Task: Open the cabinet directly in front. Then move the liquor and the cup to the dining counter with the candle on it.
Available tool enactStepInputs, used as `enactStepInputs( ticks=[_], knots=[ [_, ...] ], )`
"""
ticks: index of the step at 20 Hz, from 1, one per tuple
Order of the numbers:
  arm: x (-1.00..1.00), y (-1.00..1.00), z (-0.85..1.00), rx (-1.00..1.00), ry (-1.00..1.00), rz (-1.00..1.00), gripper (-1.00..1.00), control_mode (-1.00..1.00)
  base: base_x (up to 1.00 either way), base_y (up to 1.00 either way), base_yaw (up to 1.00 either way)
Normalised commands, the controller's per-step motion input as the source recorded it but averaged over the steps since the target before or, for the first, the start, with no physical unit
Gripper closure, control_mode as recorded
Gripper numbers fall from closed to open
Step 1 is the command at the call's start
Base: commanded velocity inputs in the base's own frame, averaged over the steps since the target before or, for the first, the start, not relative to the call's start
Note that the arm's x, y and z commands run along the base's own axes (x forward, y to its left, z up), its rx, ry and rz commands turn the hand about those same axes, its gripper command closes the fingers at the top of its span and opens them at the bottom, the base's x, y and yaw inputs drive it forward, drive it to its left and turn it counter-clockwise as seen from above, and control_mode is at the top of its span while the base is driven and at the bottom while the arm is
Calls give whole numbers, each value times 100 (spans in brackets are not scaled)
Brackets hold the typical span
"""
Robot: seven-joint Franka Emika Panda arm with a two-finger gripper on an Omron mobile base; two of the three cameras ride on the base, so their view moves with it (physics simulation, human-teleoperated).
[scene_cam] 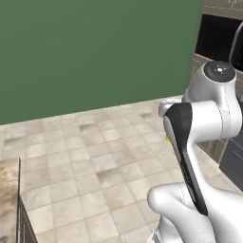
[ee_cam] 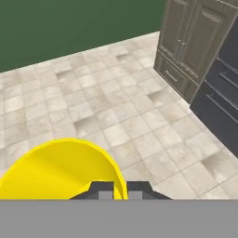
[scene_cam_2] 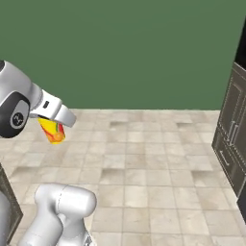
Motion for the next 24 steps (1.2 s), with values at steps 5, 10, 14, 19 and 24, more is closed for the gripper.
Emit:
enactStepInputs(
  ticks=[5,10,14,19,24],
  knots=[
    [0,0,0,0,0,0,100,100,100,28,-14],
    [0,0,0,0,0,0,100,100,100,46,-9],
    [0,0,0,0,0,0,100,100,100,52,-9],
    [0,0,0,0,0,0,100,100,100,69,-2],
    [0,0,0,0,0,0,100,100,100,51,9]
  ],
)
